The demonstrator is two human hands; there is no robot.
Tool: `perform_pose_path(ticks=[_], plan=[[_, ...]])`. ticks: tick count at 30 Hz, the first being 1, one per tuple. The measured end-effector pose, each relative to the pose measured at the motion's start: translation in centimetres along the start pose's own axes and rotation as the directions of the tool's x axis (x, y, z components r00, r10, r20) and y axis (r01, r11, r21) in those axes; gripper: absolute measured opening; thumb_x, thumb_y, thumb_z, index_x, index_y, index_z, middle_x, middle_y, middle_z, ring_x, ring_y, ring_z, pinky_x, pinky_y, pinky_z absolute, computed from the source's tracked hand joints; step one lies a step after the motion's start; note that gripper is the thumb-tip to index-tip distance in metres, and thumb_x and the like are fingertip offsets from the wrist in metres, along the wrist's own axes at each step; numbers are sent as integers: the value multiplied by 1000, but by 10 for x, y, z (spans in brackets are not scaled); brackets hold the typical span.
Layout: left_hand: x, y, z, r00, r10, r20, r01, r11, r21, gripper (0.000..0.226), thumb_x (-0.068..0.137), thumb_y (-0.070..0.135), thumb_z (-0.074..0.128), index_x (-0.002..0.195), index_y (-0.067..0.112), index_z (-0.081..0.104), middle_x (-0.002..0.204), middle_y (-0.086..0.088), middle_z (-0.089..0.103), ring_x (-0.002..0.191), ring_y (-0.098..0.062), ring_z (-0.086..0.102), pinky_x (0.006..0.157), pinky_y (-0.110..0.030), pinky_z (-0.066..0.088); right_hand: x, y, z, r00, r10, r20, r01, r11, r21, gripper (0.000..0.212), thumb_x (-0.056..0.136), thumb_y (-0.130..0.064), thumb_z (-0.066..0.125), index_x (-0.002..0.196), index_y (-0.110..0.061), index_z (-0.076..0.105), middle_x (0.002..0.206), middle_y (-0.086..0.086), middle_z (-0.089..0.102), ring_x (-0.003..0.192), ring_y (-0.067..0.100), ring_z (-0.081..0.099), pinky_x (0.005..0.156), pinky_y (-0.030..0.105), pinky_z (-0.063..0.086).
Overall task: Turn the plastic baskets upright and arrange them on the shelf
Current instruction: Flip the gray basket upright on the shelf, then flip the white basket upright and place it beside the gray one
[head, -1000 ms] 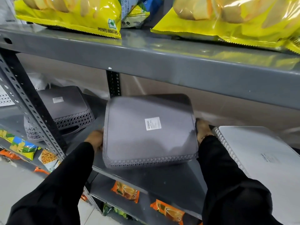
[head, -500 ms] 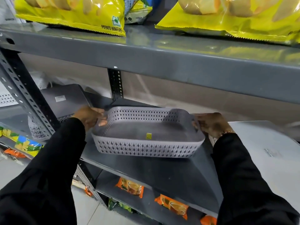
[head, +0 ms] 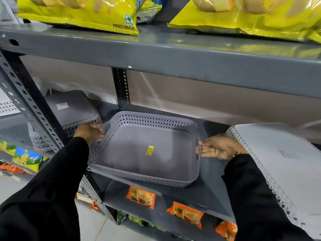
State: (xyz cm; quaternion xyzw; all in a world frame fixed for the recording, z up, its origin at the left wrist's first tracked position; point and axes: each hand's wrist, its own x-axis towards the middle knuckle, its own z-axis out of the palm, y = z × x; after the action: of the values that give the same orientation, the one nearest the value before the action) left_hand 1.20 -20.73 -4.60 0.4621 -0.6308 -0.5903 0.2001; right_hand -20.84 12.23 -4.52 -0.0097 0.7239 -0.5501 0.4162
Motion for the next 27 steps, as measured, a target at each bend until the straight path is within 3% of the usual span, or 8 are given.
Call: perform_pose_path(ticks=[5,8,10,14,17,20,23,27], plan=[[3,-10,6,968,140,-208,-88,967,238,18,89,0,56,103,-2,67,81,-14,70,52,-1,66,77,-19,54,-6,9,3,999,19,27,-22,996,88,13,90,4,54,77,7,55,48,15,68,43,21,69,41,33,57],[-4,-9,8,956,219,-194,-83,838,539,30,94,20,53,116,6,68,111,-21,70,106,-25,67,99,-29,49,-11,12,6,1000,10,9,-11,991,131,12,90,3,55,78,6,56,52,17,69,42,21,68,39,31,57],[-12,-8,13,970,202,-134,-40,678,734,46,95,42,44,123,10,61,126,-25,61,120,-39,54,105,-43,43,-16,12,10,1000,-19,-24,22,990,136,10,89,4,56,79,5,56,66,18,68,41,18,68,39,29,56],[-40,-11,38,965,251,-76,-54,472,880,57,96,15,36,150,19,20,160,-10,18,147,-40,11,117,-57,14,-31,16,15,966,-200,-163,210,977,46,6,87,3,60,82,0,57,78,13,64,57,18,66,49,26,57],[-73,-13,73,864,501,45,-279,403,872,51,95,14,38,145,10,31,154,-14,30,144,-40,17,117,-56,18,-53,27,12,910,-327,-257,348,936,43,23,90,4,50,73,-10,58,78,10,62,62,15,59,52,19,52],[-102,-6,117,782,606,147,-472,422,774,45,96,12,40,141,6,42,148,-15,42,143,-33,26,117,-46,21,-82,44,-9,745,-468,-476,476,872,-113,25,86,5,46,81,-8,67,83,10,66,64,15,60,62,23,52],[-123,4,168,710,666,230,-649,490,582,41,97,8,39,137,2,47,142,-19,49,139,-34,33,117,-40,24,-112,76,-48,459,-563,-688,472,810,-349,23,88,-2,50,96,-6,72,101,9,73,92,22,64,85,21,45],[-142,21,241,661,688,299,-740,533,411,39,97,8,38,133,4,52,133,-20,56,123,-36,49,104,-40,41,-136,123,-103,189,-459,-868,435,832,-345,26,90,-4,49,106,-8,69,111,10,67,101,29,59,88,33,47]])
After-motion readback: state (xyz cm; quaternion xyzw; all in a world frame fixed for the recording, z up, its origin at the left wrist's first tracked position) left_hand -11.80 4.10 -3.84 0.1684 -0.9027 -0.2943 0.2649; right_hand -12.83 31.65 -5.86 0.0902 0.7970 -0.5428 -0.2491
